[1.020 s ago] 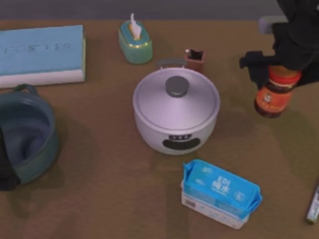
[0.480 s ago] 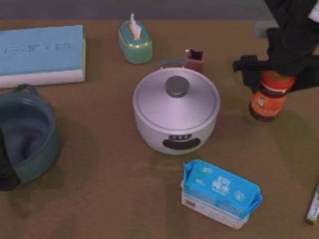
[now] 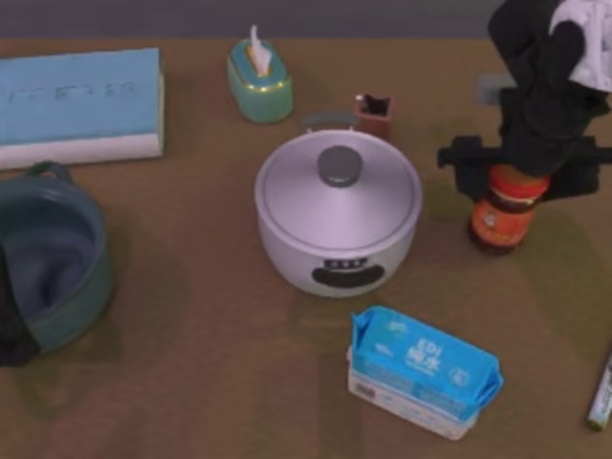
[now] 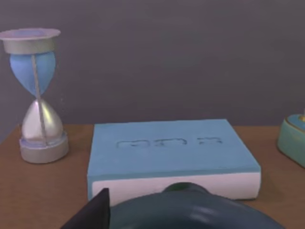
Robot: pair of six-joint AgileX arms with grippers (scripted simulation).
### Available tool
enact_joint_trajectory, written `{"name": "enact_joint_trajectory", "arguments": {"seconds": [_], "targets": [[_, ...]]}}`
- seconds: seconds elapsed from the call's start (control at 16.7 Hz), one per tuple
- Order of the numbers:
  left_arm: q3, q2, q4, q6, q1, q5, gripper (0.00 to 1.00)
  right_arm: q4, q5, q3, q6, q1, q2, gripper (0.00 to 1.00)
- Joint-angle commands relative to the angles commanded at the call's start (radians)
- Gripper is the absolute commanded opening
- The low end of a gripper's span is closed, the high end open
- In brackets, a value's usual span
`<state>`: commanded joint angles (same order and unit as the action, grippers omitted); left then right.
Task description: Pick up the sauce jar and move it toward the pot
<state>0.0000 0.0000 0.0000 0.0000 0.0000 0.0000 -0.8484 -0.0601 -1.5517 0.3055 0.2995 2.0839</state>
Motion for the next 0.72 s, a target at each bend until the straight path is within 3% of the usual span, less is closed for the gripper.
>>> {"name": "enact_joint_trajectory", "arguments": {"seconds": [0.12, 0.72], "targets": [[0.0, 0.0, 0.0, 0.0, 0.0, 0.0, 1.0, 0.0, 0.0, 0.0, 0.0, 0.0, 0.0, 0.0], [0.0, 0.0, 0.0, 0.0, 0.0, 0.0, 1.0, 0.0, 0.0, 0.0, 0.0, 0.0, 0.0, 0.75]]}}
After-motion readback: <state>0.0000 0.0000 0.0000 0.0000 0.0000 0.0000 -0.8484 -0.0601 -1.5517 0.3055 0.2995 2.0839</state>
